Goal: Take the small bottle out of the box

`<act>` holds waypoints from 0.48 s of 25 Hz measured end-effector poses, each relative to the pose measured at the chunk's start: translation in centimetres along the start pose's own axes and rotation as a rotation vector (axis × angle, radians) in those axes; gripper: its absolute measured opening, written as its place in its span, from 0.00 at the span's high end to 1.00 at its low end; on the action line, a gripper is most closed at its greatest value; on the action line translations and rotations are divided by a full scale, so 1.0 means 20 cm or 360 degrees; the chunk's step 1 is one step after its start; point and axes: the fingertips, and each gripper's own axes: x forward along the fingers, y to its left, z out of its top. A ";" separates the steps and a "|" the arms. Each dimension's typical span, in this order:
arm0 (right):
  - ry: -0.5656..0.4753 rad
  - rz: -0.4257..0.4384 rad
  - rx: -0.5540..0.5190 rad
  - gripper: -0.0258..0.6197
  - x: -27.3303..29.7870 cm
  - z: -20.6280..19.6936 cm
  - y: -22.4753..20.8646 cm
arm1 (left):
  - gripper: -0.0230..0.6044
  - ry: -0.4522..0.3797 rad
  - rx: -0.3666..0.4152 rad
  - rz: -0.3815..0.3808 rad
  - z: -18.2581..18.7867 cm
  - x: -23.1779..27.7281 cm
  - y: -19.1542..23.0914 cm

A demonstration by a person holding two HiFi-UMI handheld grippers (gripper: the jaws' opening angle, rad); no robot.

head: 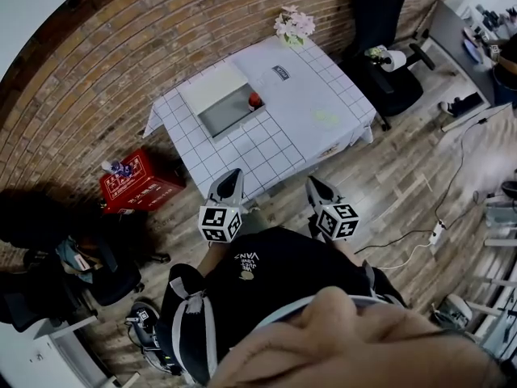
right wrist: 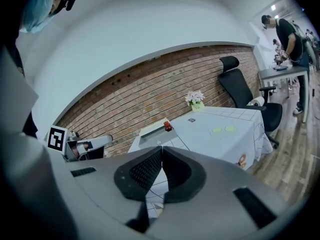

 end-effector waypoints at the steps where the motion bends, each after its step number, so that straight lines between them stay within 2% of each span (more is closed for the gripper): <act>1: -0.0004 -0.0001 0.0006 0.96 0.02 0.01 0.00 | 0.95 0.0003 -0.0001 -0.0002 0.00 0.02 0.02; 7: -0.0020 -0.0030 0.0026 0.96 0.16 0.09 0.00 | 0.95 0.0056 0.0091 -0.0050 0.08 0.16 0.13; 12: -0.0105 -0.0049 0.0087 0.96 0.27 0.20 0.00 | 0.95 0.0033 0.0131 -0.0083 0.18 0.25 0.24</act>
